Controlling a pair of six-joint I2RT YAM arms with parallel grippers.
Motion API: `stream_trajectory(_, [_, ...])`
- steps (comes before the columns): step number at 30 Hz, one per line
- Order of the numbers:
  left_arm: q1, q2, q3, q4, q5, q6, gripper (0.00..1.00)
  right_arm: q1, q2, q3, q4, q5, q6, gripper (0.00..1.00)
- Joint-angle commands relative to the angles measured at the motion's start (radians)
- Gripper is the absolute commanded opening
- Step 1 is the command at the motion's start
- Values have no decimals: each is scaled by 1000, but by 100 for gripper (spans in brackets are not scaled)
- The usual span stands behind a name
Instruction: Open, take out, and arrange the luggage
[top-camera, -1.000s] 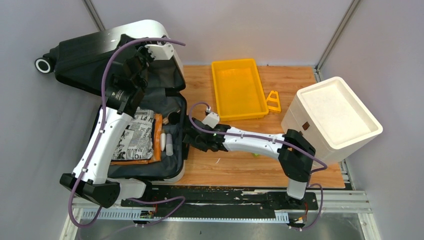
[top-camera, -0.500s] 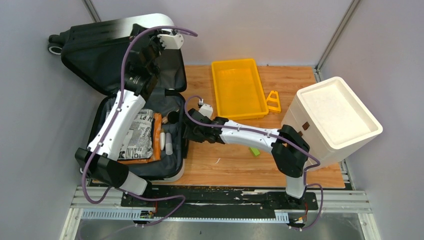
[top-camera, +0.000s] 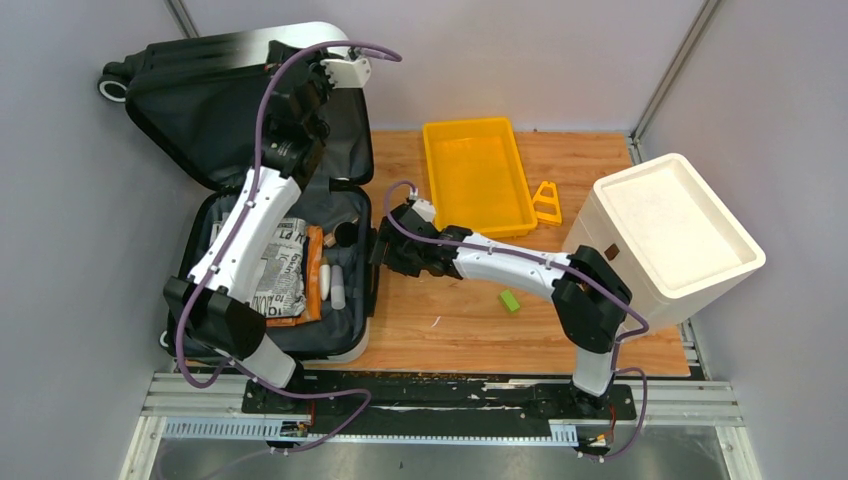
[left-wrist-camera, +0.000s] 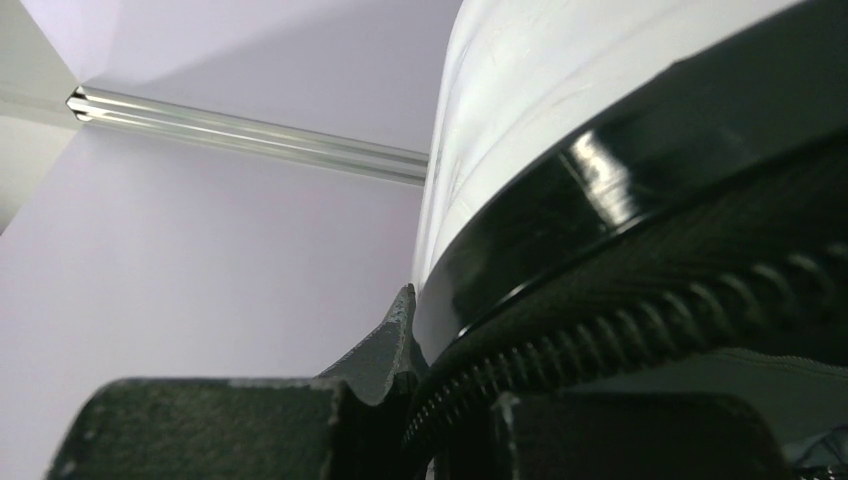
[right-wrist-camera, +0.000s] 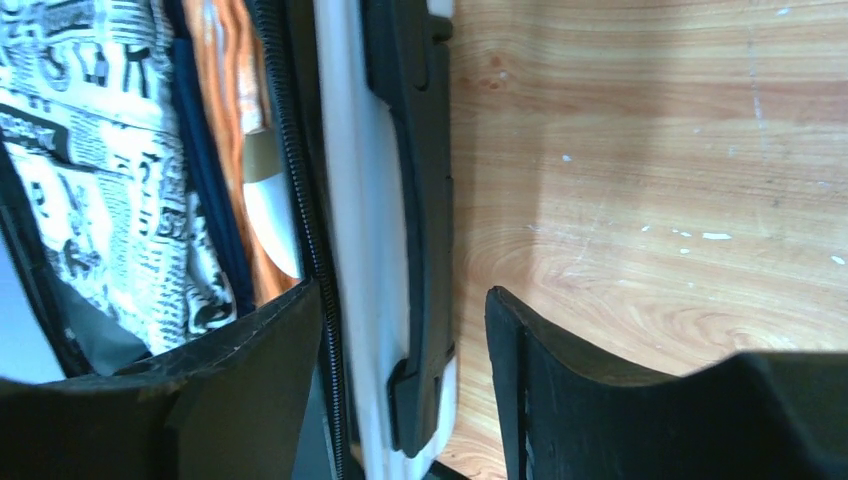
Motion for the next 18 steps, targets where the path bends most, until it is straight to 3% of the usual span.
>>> stream_trajectory(1, [-10,29,23,-38,-46,-67,0,51,-51,0,67,22,30,62])
stream_trajectory(10, [-10,47,3,5,-33,-40,0,81,45,5,65,43,47,56])
stream_trajectory(13, [-10,65,-21,109,-9,-1,0,64,91,38,64,77,19,43])
stream_trajectory(18, [11,148,-37,449,72,138,0,-1,160,128,70,136,-65,5])
